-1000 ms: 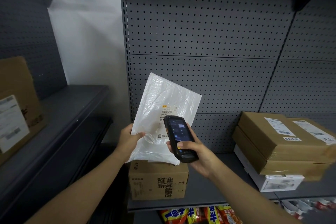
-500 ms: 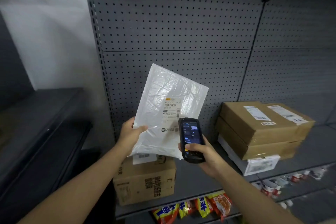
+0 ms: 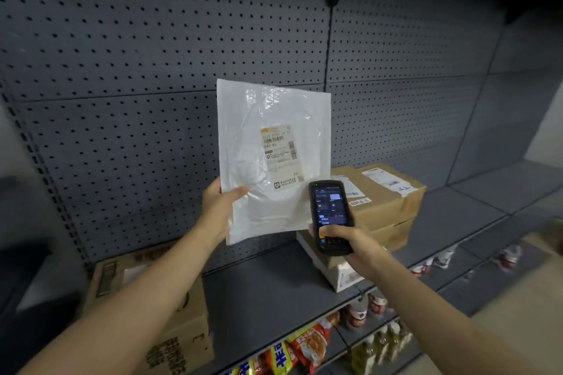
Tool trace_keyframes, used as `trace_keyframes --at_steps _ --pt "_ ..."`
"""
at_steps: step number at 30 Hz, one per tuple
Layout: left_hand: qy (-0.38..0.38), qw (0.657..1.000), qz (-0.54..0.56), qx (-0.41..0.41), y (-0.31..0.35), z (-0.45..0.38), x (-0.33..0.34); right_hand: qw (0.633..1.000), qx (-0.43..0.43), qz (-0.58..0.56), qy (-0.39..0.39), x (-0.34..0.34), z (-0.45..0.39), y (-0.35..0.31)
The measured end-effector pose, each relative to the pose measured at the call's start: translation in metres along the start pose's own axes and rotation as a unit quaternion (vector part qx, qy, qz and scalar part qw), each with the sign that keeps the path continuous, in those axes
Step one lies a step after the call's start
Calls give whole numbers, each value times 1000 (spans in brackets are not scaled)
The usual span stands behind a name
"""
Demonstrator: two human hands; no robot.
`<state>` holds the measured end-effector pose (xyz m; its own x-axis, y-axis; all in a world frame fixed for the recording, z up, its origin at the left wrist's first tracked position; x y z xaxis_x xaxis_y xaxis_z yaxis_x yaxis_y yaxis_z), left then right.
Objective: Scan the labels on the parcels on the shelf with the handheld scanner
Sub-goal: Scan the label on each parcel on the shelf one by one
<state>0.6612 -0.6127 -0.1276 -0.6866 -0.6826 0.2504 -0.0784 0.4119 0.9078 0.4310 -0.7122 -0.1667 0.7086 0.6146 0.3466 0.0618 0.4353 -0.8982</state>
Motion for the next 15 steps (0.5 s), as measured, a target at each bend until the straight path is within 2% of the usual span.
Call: trace_keyframes --at_steps 7,15 --pt "-2 994 82 -73 -44 -4 108 999 -8 5 33 -87 -8 -44" --pt "-12 990 56 -131 -93 -17 186 996 6 -19 83 -152 -31 -51"
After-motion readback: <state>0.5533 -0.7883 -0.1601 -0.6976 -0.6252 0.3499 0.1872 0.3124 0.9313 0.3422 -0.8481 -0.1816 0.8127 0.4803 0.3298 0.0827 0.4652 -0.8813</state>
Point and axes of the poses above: each hand's wrist, its own z-axis away from the middle knuckle, its own x-axis out of the palm, y = z × x, the point moved 1 cm from there along -z, towards the middle knuckle, and after that the axes turned 15 degrees about x, right-handed, at the moved point
